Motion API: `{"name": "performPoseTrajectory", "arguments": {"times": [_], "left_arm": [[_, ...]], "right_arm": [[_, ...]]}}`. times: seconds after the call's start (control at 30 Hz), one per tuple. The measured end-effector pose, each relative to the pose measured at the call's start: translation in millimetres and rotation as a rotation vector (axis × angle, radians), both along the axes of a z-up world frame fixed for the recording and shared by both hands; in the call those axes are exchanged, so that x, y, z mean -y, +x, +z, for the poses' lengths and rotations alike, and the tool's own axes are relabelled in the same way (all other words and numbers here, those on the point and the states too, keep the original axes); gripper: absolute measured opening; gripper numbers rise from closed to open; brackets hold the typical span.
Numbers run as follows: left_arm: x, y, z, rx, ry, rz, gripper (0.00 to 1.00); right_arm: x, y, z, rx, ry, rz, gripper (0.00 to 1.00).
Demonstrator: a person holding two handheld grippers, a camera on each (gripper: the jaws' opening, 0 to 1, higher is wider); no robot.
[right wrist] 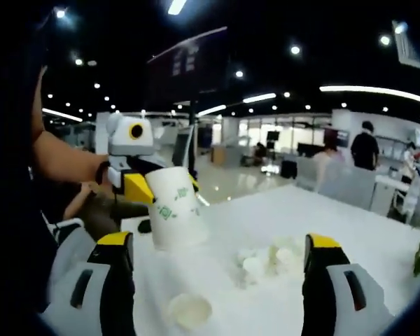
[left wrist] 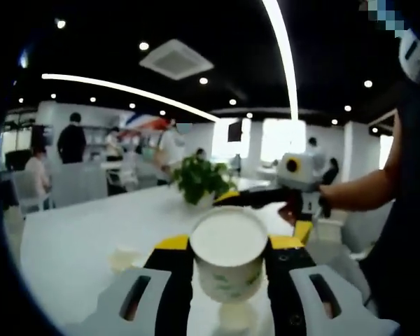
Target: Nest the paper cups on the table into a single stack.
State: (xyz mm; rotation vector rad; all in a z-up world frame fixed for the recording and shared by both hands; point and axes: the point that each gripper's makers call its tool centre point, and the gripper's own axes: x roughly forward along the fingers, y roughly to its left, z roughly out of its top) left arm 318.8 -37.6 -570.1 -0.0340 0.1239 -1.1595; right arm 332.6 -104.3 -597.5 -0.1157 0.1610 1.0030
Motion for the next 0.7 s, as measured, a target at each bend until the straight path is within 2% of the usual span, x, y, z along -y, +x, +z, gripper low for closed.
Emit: {"name": "performPoseTrajectory", "arguments": {"times": [0.03,0.07,0.1,0.17,0.23,0.33,0.37,0.4,0.5,0.57,0.7], "left_arm": [[-1,-0.4,2.6,0.007,-0.01,-0.007,0.38],[1,-2.8,11.8,0.066,-0.032,-0.033,0.38],[0,-4.9,15.4,0.071,-0.04,-0.04,0.38],[0,-5.0,24.9,0.056,-0.09,-0.05,0.38],[-2,-2.6,25.9,0.066,-0.086,-0.047,0.38],[-1,0.5,31.6,0.053,-0.11,-0.045,0.38],[-1,1.3,34.1,0.045,-0.127,-0.045,0.38],[1,-0.2,35.8,0.014,-0.147,-0.053,0.38],[2,-0.6,38.1,0.032,-0.152,-0.051,0.38],[3,-0.7,39.3,0.032,-0.162,-0.051,0.38],[3,-0.8,41.4,0.032,-0.176,-0.049,0.38]], "right_arm": [[1,0,0.4,0.0,0.002,-0.001,1.0],[2,0,2.2,-0.003,0.015,0.004,0.98],[2,-1,3.9,-0.008,0.027,0.016,0.95],[2,-7,6.8,-0.023,0.034,0.053,0.84],[2,-8,10.3,-0.016,0.038,0.056,0.8],[-2,-15,17.1,-0.042,0.076,0.104,0.65],[-2,-16,18.9,-0.038,0.083,0.108,0.63],[-4,-18,20.5,-0.041,0.091,0.121,0.61],[-11,-25,21.4,-0.053,0.097,0.155,0.54],[-17,-33,22.2,-0.086,0.12,0.195,0.51],[-23,-37,22.2,-0.102,0.129,0.219,0.44]]}}
